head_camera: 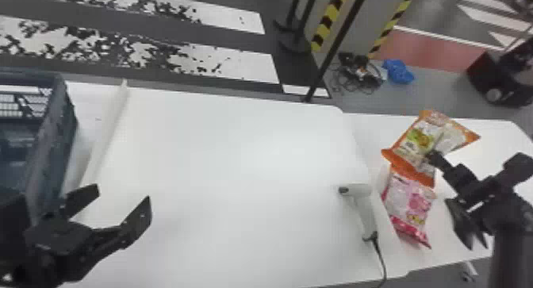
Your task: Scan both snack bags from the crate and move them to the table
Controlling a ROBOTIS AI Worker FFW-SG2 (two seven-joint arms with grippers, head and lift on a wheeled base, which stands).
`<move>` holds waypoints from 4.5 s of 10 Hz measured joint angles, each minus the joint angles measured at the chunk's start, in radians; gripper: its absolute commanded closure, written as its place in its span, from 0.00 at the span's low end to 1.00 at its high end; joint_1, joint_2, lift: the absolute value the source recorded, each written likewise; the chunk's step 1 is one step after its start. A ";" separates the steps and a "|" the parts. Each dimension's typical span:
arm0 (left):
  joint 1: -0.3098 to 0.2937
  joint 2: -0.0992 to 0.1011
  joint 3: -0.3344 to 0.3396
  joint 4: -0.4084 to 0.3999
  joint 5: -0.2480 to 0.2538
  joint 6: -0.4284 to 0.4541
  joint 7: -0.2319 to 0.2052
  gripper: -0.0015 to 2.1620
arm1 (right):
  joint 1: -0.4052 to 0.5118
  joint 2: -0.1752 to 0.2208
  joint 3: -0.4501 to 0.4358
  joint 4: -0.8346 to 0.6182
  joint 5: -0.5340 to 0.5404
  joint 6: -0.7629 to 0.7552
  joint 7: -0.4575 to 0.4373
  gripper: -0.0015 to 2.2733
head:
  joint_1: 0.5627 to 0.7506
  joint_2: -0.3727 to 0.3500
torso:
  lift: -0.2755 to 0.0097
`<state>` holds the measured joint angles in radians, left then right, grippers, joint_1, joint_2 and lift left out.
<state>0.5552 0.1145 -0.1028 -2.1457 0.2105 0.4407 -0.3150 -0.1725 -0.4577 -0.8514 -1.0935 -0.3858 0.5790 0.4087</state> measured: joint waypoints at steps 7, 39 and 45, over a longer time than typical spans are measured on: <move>-0.002 0.005 0.003 0.021 0.021 -0.021 -0.009 0.03 | -0.021 0.004 0.142 0.130 0.107 0.020 -0.250 0.02 | 0.70 0.03 | 0.66; 0.351 -0.004 0.005 -0.207 -0.125 -0.456 0.078 0.03 | 1.073 0.458 0.559 -1.139 -0.060 -0.641 -0.160 0.04 | 0.70 0.03 | 0.66; 0.346 -0.001 0.000 -0.219 -0.119 -0.448 0.082 0.04 | 1.096 0.458 0.579 -1.169 -0.041 -0.647 -0.162 0.04 | 0.70 0.05 | 0.66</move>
<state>0.9008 0.1139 -0.1026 -2.3646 0.0912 -0.0078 -0.2331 0.9236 0.0000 -0.2725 -2.2629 -0.4270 -0.0682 0.2469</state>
